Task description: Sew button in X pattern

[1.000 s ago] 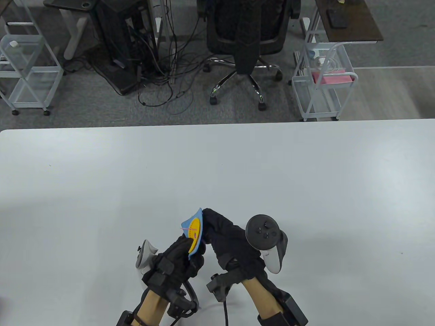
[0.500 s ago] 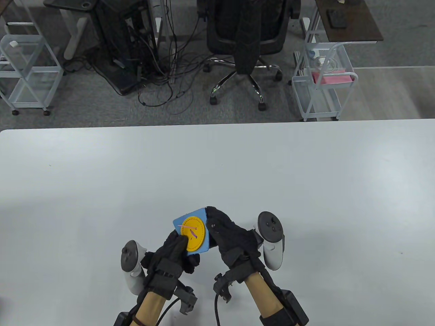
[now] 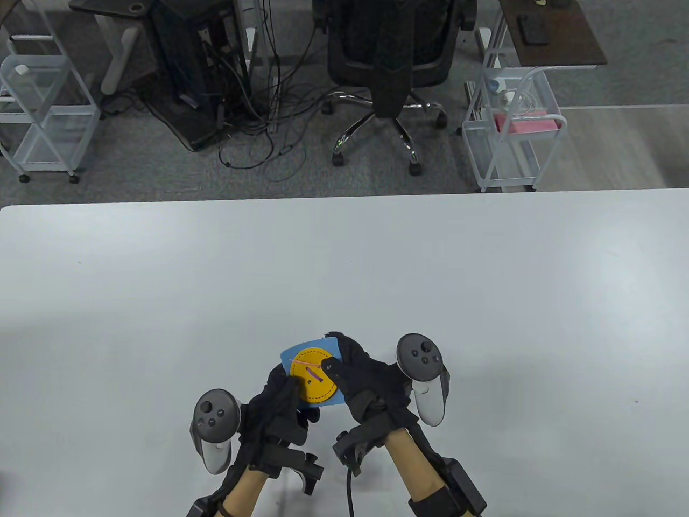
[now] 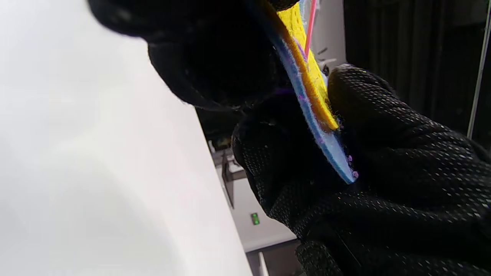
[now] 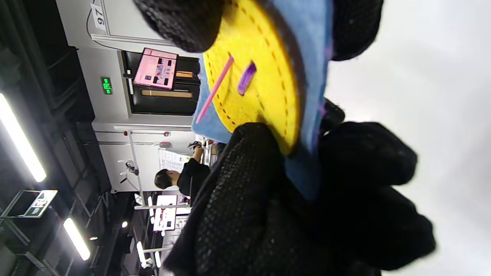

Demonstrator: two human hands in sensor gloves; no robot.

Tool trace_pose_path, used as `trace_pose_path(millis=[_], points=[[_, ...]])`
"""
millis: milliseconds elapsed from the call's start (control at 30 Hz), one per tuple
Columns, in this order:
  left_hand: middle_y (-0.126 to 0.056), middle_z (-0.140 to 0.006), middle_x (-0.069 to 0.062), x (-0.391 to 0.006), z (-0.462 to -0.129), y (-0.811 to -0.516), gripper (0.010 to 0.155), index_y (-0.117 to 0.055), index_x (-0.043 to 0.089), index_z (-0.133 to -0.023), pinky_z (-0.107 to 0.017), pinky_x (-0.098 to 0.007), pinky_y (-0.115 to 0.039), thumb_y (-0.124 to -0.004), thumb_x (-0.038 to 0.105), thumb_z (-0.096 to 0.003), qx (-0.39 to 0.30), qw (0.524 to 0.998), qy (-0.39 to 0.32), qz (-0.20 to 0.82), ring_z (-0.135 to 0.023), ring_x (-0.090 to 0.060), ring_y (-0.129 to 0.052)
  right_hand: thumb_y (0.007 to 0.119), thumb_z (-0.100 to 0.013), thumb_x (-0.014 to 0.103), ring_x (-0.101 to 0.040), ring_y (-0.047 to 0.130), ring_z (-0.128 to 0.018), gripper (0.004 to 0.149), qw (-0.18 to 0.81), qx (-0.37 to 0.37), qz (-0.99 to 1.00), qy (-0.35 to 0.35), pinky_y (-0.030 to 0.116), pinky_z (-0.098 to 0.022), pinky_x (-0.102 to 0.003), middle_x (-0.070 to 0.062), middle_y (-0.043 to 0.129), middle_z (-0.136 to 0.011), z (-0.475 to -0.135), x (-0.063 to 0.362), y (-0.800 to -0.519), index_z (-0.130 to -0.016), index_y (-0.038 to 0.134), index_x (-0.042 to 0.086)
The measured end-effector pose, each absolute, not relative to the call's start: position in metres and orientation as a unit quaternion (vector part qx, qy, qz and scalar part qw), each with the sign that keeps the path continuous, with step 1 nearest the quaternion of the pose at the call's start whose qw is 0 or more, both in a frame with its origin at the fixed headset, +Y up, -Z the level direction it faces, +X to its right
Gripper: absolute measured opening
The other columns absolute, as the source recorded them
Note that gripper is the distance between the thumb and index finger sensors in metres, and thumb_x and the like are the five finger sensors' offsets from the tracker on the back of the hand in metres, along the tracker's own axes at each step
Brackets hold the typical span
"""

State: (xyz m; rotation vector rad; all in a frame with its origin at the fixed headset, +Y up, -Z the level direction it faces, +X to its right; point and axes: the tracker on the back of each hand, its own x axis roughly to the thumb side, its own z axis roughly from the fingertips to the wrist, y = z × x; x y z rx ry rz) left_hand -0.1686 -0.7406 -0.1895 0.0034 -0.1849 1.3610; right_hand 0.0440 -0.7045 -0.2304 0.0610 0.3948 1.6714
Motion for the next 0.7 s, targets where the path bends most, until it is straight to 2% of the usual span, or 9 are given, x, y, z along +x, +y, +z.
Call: trace_pose_path(millis=[167, 233, 333, 467, 567, 700], points=[[-0.088, -0.069, -0.022, -0.168, -0.19, -0.741, 0.048, -0.055, -0.009, -0.102, -0.016, -0.019, -0.091, -0.054, 0.016, -0.0609, -0.002, 0.77, -0.084, 0.632, -0.034, -0.024, -0.103, 0.069, -0.057, 0.021, -0.032, 0.09, -0.075, 0.054, 0.66, 0.022, 0.73, 0.179, 0.075, -0.058, -0.047, -0.017, 0.073, -0.097, -0.232, 0.047, -0.707, -0.107, 0.049, 0.012], [-0.085, -0.075, -0.026, -0.169, -0.19, -0.741, 0.05, -0.051, -0.009, -0.104, -0.019, -0.021, -0.091, -0.056, 0.018, -0.0616, 0.002, 0.777, -0.081, 0.624, -0.04, -0.028, -0.103, 0.069, -0.057, 0.021, -0.031, 0.09, -0.075, 0.054, 0.668, 0.02, 0.721, 0.184, 0.075, -0.058, -0.046, -0.016, 0.074, -0.097, -0.233, 0.049, -0.709, -0.107, 0.05, 0.012], [-0.069, -0.091, -0.035, -0.174, -0.189, -0.738, 0.057, -0.04, -0.008, -0.108, -0.034, -0.034, -0.09, -0.059, 0.022, -0.0627, 0.025, 0.788, -0.077, 0.611, -0.06, -0.04, -0.097, 0.068, -0.057, 0.021, -0.03, 0.091, -0.075, 0.054, 0.683, 0.015, 0.704, 0.193, 0.075, -0.059, -0.045, -0.015, 0.074, -0.097, -0.235, 0.053, -0.713, -0.107, 0.049, 0.012], [-0.047, -0.106, -0.039, -0.185, -0.185, -0.723, 0.059, -0.038, -0.002, -0.11, -0.055, -0.055, -0.079, -0.062, 0.024, -0.0622, 0.157, 0.803, -0.112, 0.564, -0.087, -0.056, -0.073, 0.068, -0.058, 0.022, -0.029, 0.091, -0.076, 0.053, 0.702, 0.009, 0.682, 0.204, 0.076, -0.059, -0.044, -0.014, 0.074, -0.097, -0.237, 0.056, -0.717, -0.107, 0.049, 0.013], [-0.041, -0.109, -0.037, -0.184, -0.181, -0.71, 0.059, -0.044, 0.0, -0.11, -0.061, -0.062, -0.071, -0.064, 0.027, -0.062, 0.203, 0.831, -0.16, 0.493, -0.094, -0.06, -0.06, 0.067, -0.058, 0.022, -0.028, 0.091, -0.076, 0.053, 0.717, 0.008, 0.664, 0.212, 0.076, -0.06, -0.044, -0.014, 0.073, -0.097, -0.238, 0.057, -0.72, -0.107, 0.048, 0.013], [-0.04, -0.109, -0.041, -0.176, -0.177, -0.709, 0.056, -0.056, -0.002, -0.107, -0.061, -0.067, -0.066, -0.066, 0.029, -0.0613, 0.214, 0.858, -0.167, 0.436, -0.093, -0.065, -0.056, 0.067, -0.058, 0.023, -0.027, 0.091, -0.077, 0.053, 0.734, 0.009, 0.643, 0.217, 0.076, -0.06, -0.043, -0.013, 0.073, -0.098, -0.239, 0.057, -0.723, -0.107, 0.048, 0.013]])
